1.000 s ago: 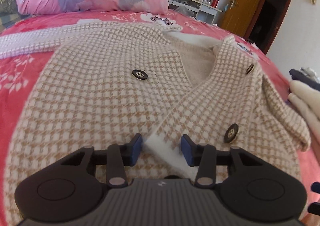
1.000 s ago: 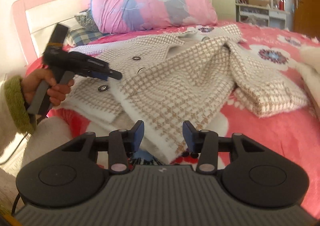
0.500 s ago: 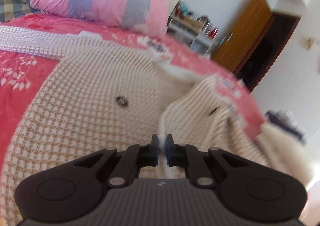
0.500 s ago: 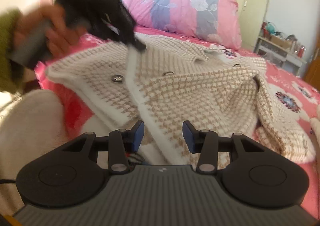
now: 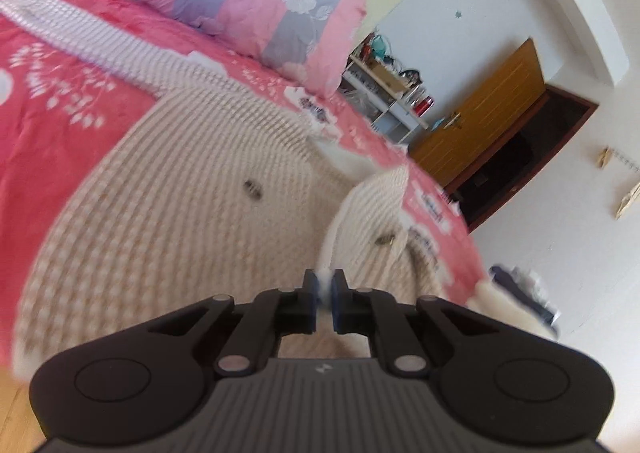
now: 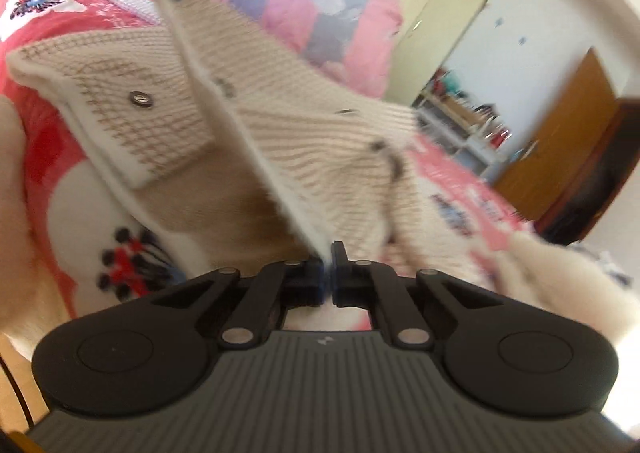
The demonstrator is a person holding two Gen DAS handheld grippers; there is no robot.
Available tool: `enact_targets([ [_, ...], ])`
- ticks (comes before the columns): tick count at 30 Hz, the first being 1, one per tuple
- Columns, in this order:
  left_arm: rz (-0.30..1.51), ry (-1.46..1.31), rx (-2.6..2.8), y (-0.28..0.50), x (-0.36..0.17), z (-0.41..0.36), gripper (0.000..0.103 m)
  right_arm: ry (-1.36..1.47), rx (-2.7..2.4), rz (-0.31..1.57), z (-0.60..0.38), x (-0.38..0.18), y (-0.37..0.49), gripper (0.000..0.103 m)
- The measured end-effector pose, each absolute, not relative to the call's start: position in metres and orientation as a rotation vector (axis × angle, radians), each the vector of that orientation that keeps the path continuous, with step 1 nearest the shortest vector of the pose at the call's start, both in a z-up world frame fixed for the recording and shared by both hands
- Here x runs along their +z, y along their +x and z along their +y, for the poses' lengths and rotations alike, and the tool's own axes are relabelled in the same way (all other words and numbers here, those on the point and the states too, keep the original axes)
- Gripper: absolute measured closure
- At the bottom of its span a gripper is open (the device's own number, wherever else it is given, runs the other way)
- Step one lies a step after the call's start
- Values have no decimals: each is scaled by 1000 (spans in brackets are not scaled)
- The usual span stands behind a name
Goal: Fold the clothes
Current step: 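Grasp the buttoned front edge with the left gripper while the right gripper releases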
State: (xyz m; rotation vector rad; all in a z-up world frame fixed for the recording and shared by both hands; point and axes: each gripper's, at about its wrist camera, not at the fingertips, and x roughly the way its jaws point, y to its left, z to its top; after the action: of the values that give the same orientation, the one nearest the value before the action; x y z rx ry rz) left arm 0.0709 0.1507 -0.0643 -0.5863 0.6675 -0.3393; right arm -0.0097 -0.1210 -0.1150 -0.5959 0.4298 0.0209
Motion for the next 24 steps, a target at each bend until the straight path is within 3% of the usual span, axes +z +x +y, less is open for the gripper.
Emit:
enact_targets([
  [5, 732, -470, -284, 55, -110, 139, 96, -627, 17, 489, -137, -132, -15, 101],
  [10, 669, -433, -284, 48, -107, 137, 96, -655, 19, 455, -138, -124, -16, 101],
  [16, 746, -400, -271, 53, -128, 131, 95, -675, 53, 531, -140, -144, -13, 100],
  [21, 731, -356, -277, 53, -129, 127, 95, -530, 130, 561, -160, -125, -19, 77],
  [24, 716, -333, -289, 51, -130, 126, 93, -272, 241, 598, -197, -98, -16, 74],
])
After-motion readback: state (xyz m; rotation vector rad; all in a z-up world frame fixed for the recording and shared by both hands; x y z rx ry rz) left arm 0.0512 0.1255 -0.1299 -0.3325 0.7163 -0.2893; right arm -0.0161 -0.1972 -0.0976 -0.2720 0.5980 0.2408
